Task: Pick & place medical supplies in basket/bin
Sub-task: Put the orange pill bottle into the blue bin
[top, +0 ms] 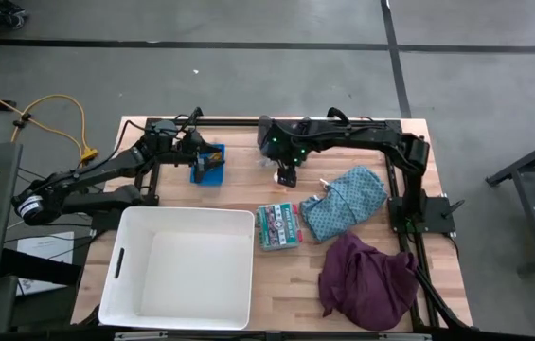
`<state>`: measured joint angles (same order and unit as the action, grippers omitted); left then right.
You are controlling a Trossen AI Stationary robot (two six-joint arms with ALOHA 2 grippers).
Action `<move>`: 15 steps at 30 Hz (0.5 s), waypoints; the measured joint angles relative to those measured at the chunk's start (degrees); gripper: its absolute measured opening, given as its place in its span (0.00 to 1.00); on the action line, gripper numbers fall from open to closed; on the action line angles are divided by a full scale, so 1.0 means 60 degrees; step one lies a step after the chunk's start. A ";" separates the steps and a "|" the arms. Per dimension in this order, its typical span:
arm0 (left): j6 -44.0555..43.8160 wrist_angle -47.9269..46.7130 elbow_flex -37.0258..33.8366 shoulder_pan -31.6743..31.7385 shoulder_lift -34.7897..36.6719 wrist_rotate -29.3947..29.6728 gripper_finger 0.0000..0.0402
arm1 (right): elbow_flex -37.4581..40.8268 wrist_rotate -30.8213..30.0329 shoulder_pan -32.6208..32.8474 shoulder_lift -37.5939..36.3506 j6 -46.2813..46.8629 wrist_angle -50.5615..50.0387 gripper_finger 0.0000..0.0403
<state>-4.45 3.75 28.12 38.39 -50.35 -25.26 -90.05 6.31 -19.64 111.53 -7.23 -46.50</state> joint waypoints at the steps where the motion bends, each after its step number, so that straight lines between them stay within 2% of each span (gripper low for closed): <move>1: -0.0002 -0.0003 0.0000 0.0000 -0.0002 0.0000 0.58 | 0.0029 0.0006 -0.0003 0.0000 0.0024 -0.0027 0.67; 10: -0.0004 -0.0003 0.0000 0.0000 0.0000 0.0000 0.58 | 0.0046 -0.0029 0.0085 -0.0007 0.0749 -0.1275 0.69; 15: -0.0002 -0.0003 0.0000 0.0000 -0.0001 0.0000 0.58 | 0.0222 -0.0025 0.0243 -0.0007 0.0762 -0.1112 0.68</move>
<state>-4.46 3.73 28.12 38.39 -50.36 -25.26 -88.72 6.15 -18.19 111.48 -2.66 -53.17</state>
